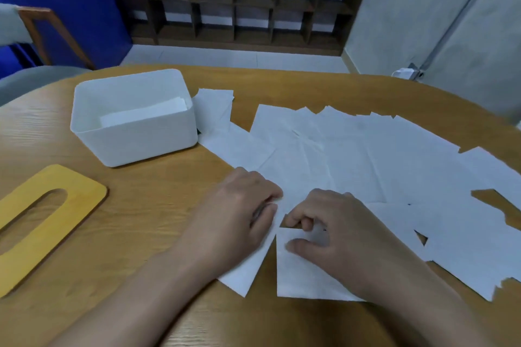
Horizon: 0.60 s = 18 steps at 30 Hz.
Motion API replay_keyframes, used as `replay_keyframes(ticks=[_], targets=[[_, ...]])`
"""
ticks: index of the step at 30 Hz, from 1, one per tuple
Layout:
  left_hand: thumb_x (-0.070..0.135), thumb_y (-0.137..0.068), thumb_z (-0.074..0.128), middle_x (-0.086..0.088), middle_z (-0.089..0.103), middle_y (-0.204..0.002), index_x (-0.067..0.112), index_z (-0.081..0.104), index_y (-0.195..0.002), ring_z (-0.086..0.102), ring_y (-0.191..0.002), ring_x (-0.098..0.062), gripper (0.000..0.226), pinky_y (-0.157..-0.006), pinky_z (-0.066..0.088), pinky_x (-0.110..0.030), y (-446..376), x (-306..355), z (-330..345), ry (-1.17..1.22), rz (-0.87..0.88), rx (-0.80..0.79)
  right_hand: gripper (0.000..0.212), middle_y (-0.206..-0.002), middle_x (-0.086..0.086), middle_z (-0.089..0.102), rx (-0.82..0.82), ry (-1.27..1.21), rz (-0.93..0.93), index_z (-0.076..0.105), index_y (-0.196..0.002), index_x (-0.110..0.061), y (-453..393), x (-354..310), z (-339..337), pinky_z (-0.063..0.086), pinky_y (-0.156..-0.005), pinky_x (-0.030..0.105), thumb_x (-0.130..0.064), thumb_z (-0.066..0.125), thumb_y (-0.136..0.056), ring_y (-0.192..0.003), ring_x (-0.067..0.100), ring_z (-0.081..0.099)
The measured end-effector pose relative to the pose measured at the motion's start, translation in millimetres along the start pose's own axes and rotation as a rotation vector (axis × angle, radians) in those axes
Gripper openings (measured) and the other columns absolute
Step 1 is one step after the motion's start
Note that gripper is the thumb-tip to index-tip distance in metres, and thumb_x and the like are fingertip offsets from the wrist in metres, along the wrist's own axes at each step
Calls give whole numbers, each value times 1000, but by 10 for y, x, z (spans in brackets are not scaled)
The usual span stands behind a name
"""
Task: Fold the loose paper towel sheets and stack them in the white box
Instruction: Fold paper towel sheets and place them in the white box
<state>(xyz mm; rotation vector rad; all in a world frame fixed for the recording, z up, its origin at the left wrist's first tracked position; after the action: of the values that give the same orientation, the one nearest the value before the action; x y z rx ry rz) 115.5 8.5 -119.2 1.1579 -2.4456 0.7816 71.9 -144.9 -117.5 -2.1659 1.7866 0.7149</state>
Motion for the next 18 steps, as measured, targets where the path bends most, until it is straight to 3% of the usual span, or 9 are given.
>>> replay_keyframes(ticks=[9, 15, 18], targets=[[34, -104, 69, 15, 59, -109, 29, 65, -130, 58, -101, -13, 27, -77, 53, -36, 59, -72, -39, -115, 39, -55, 14, -92, -15, 62, 44, -115, -65, 71, -92, -38, 25, 31, 65, 37, -87, 12, -49, 78, -95, -99, 4, 56], [42, -102, 76, 24, 61, -112, 32, 65, -126, 60, -106, -1, 29, -85, 52, -29, 98, -187, -230, -68, 42, -151, 14, -92, -17, 62, 64, -100, -100, 71, -91, -38, -13, -16, 86, 37, -88, 12, -50, 75, -97, -100, 4, 57], [67, -96, 72, 28, 57, -125, 39, 63, -129, 54, -122, 0, 44, -94, 47, -19, 198, -187, -283, -110, 25, -210, 11, -92, -19, 62, 117, -84, -113, 70, -92, -40, -13, -38, 58, 37, -90, 14, -49, 72, -97, -100, 5, 59]])
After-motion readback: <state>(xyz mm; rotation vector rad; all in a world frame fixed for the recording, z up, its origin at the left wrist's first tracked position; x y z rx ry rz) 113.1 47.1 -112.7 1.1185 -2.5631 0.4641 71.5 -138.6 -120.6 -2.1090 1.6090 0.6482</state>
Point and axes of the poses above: each hand's wrist, its own y-axis away from the middle knuckle, its own z-axis out of the palm, x = y × z, the point moved 9 cm from there along -y, towards the middle knuckle
